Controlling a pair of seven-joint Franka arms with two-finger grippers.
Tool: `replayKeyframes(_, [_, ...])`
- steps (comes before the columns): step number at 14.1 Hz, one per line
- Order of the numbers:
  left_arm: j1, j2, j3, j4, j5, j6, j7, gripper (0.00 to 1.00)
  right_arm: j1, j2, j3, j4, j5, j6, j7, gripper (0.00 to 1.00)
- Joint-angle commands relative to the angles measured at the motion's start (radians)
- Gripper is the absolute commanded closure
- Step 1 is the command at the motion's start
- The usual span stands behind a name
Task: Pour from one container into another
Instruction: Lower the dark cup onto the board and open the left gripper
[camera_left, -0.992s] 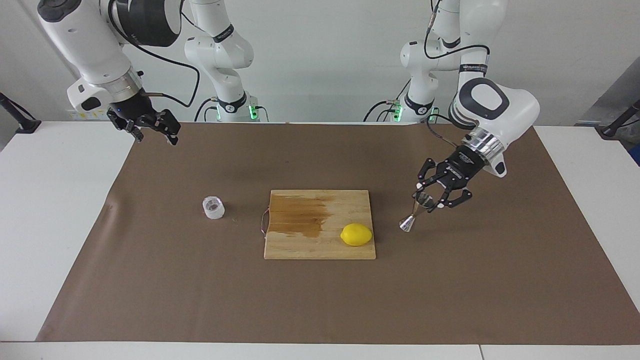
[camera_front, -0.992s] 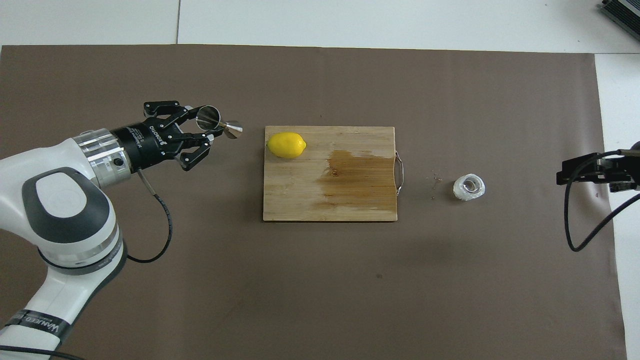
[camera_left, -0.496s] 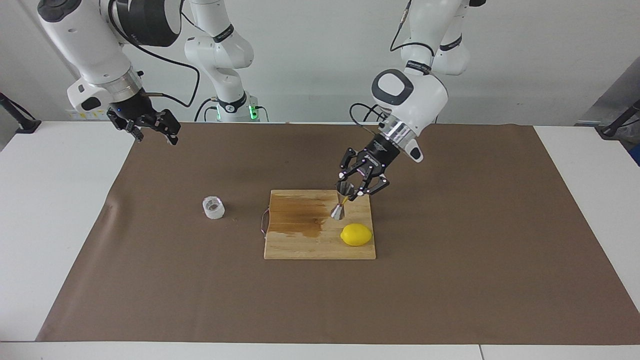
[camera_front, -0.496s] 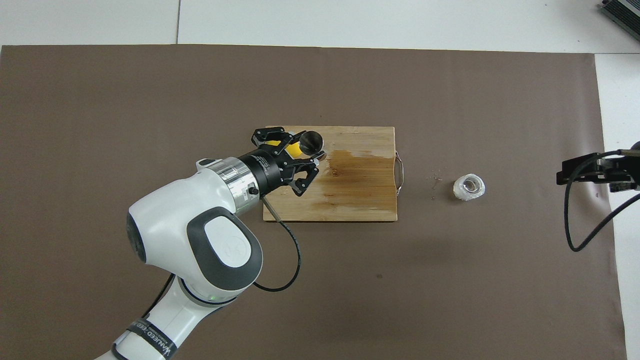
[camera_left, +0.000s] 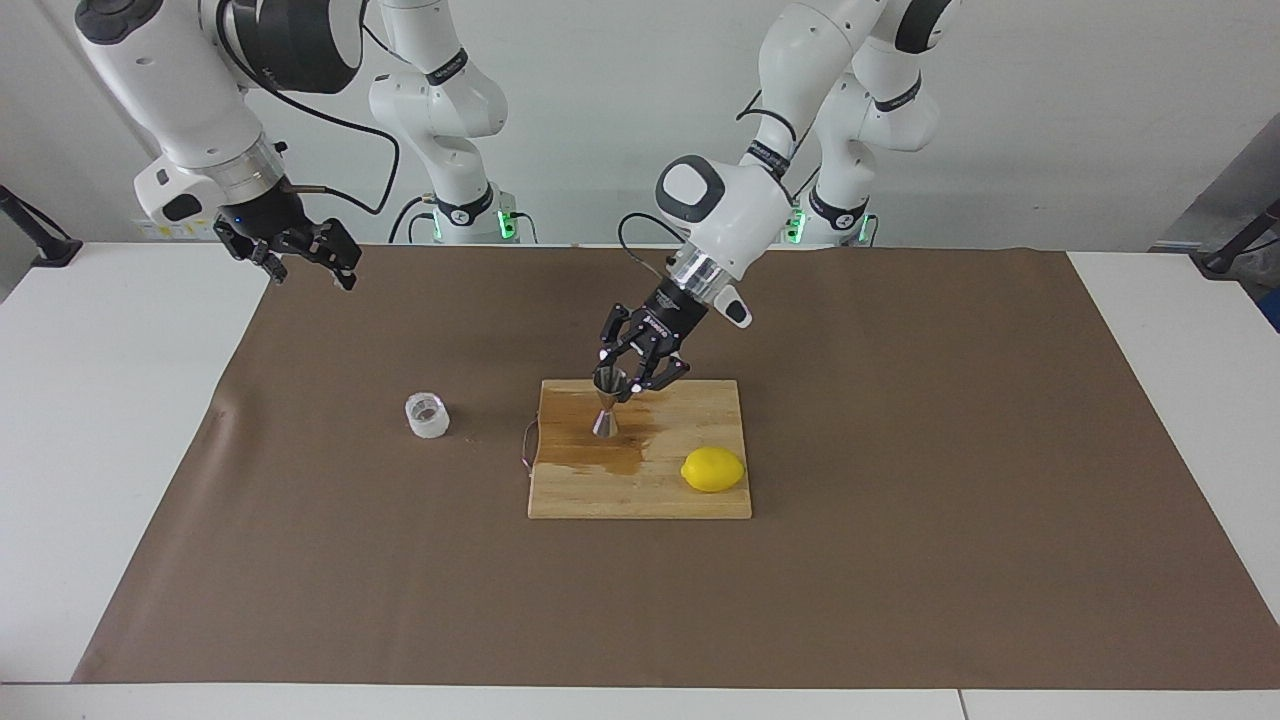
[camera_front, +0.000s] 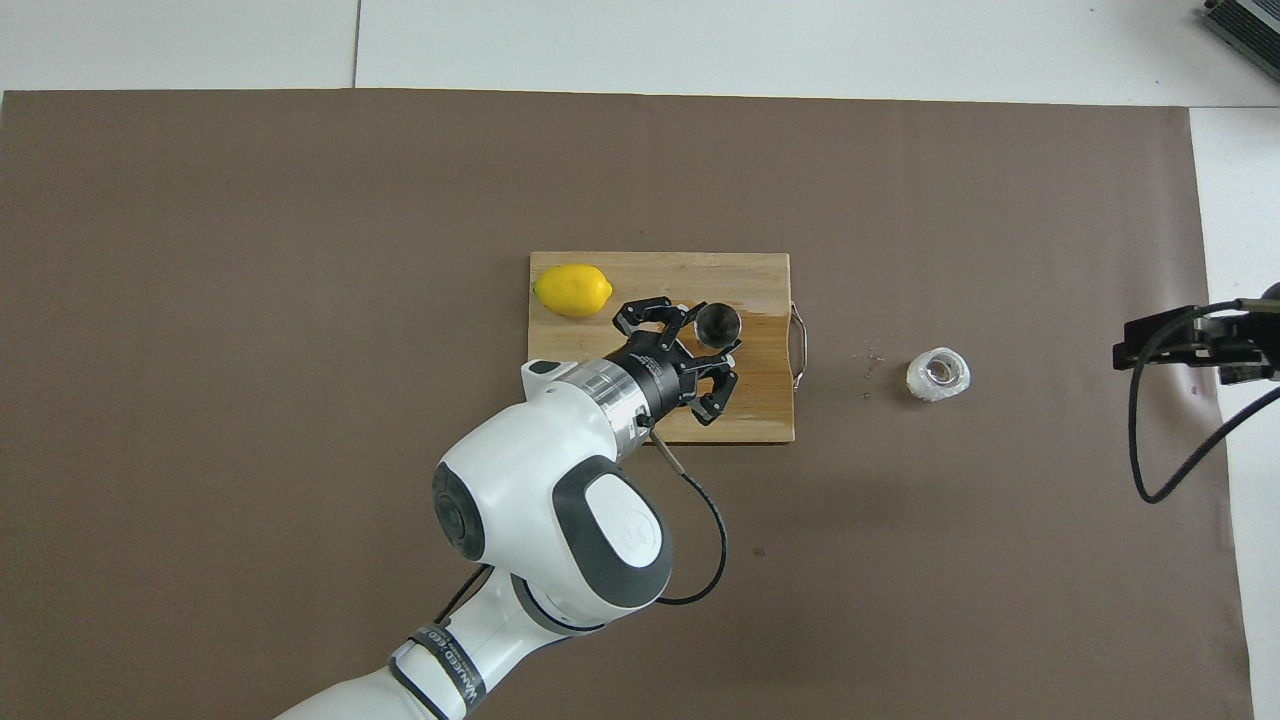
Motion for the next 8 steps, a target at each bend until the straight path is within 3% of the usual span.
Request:
replayKeyframes(1, [0.011,0.066,-0.039,0.067,-0.009,0.060,-0.002,1.00,-0.003,-0.006,0.002,-0.006,0.021,-0.007,0.008,0.00])
replayKeyframes(8, [0.001,0.087,-0.039,0.064,0.023,0.080,0.002,0.96,-0.003,-0.004,0.002,-0.006,0.021,-0.007,0.006,0.00])
